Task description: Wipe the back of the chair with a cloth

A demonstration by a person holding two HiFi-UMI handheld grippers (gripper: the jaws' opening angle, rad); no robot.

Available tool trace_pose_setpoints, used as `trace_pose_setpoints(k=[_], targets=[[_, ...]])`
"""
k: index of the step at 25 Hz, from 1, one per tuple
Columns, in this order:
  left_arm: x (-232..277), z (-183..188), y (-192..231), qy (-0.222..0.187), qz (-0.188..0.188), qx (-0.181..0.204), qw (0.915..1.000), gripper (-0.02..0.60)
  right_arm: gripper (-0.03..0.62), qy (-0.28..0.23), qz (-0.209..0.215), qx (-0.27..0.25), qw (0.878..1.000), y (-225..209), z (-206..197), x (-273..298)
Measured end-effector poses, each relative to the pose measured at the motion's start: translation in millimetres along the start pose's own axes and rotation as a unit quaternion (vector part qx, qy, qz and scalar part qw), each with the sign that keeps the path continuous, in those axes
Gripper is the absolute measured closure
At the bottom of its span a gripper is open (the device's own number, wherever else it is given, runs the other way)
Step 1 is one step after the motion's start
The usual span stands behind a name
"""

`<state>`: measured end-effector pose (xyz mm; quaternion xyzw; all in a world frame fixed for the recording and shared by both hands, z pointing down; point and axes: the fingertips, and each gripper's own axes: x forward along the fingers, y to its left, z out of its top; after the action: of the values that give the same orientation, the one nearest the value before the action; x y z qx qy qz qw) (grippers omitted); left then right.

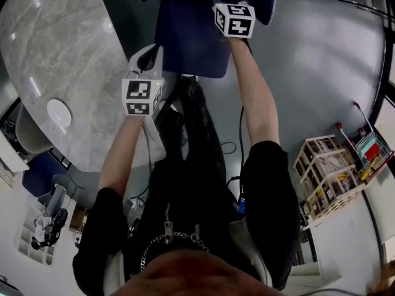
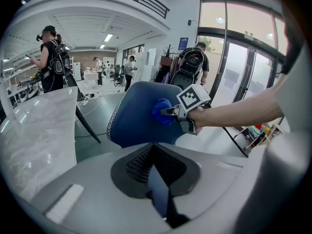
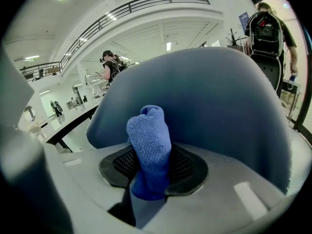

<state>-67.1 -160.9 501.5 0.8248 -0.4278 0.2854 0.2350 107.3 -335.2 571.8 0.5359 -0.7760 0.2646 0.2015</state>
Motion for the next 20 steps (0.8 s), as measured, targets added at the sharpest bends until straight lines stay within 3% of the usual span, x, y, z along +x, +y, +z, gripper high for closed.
trace_pose_setpoints(k=[20], targets=[[8, -1, -20, -0.001, -0.026, 0.024, 0.9994, 0.571, 0.447, 0.001, -0.127, 0.065, 0.990, -89, -24, -64]])
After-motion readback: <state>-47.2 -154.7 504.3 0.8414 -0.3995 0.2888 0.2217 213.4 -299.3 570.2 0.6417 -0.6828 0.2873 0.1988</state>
